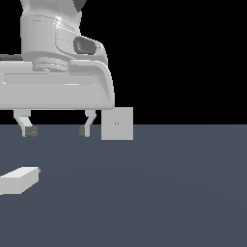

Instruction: Plug the charger into the wall socket.

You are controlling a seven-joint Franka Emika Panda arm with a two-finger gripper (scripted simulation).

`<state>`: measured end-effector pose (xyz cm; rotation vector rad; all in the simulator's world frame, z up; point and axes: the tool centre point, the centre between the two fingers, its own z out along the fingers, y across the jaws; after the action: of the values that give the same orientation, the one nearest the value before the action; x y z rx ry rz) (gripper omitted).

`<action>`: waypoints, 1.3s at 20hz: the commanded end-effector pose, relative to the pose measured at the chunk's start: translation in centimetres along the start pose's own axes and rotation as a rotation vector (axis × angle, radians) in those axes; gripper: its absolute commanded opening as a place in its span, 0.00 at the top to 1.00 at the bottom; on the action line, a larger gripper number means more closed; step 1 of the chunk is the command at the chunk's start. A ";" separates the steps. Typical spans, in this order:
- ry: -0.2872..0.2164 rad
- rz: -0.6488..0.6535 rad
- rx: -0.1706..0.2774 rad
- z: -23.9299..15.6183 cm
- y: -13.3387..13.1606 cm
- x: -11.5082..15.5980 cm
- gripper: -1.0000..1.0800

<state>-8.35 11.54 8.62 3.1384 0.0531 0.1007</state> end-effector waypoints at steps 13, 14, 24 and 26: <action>0.038 -0.007 0.004 2.2 -4.7 -2.2 0.04; 0.037 -0.008 0.004 2.2 -4.7 -2.2 0.04; 0.037 -0.008 0.003 4.8 -4.7 -2.5 0.04; 0.038 -0.007 0.003 5.7 -4.7 -2.5 0.04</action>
<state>-10.65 16.16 3.43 3.1395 0.0652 0.1598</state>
